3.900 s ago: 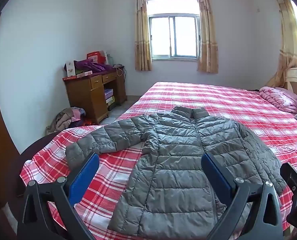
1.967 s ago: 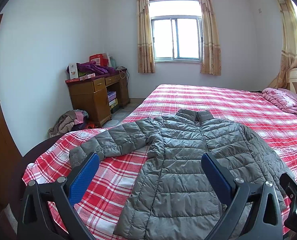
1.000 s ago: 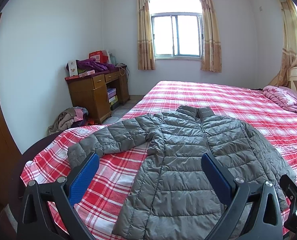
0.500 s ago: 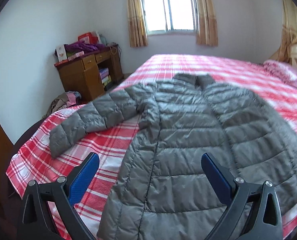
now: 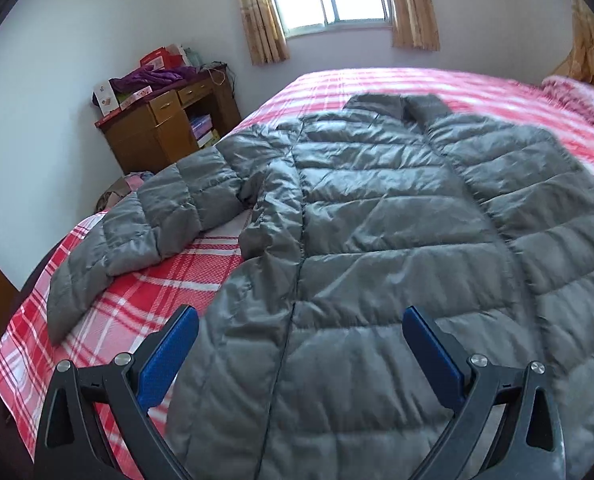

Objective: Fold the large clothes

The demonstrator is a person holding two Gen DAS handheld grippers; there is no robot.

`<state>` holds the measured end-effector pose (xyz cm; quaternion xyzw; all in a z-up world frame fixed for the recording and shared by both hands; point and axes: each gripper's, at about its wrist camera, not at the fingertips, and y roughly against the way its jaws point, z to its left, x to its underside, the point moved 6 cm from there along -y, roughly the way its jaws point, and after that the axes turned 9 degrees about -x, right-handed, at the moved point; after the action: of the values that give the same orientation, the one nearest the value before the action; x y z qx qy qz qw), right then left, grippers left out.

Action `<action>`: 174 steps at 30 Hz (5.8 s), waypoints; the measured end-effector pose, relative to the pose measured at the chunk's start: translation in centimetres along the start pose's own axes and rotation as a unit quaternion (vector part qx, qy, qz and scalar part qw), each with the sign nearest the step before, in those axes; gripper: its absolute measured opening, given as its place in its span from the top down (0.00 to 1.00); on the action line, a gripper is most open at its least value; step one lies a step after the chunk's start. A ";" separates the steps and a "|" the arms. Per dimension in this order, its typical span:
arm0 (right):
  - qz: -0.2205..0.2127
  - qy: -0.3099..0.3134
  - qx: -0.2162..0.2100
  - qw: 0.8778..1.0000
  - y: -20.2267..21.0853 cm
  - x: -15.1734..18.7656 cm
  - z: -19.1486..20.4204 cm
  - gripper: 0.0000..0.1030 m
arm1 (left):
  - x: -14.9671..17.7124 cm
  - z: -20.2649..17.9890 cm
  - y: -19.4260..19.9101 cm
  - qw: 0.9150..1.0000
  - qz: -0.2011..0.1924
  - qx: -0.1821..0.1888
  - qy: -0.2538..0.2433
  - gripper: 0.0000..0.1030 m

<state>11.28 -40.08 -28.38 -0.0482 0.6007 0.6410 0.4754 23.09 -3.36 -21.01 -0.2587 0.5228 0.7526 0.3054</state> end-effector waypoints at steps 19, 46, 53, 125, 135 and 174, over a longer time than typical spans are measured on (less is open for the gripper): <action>-0.060 0.013 0.066 0.996 -0.2 -7.2 -7.2 0.83 | -1.9 4.2 -4.2 0.999 0.031 -0.011 -0.011 0.01; -0.121 0.288 -0.084 0.946 -0.9 -8.3 23.6 0.83 | -7.9 4.6 -4.4 1.000 0.007 -0.008 0.023 0.01; -0.091 0.330 -0.104 0.934 -4.9 -4.5 28.4 0.81 | -6.9 5.7 -6.6 0.999 0.036 -0.020 0.027 0.01; -0.047 0.248 -0.156 0.955 -6.9 -13.0 21.5 0.35 | -15.2 -9.0 -7.5 0.999 -0.030 0.009 0.028 0.17; 0.019 0.265 -0.176 0.948 -17.1 -10.6 23.3 0.36 | -13.3 -13.0 -14.2 0.999 0.024 -0.015 -0.026 0.09; 0.016 0.224 -0.173 0.959 -15.7 -12.7 21.8 0.35 | -16.5 -9.9 -11.9 0.999 -0.017 0.033 0.032 0.01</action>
<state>39.83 -32.04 -25.74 -0.2626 0.5723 0.7156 0.3025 43.64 -12.69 -19.96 -0.2811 0.5527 0.7209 0.3096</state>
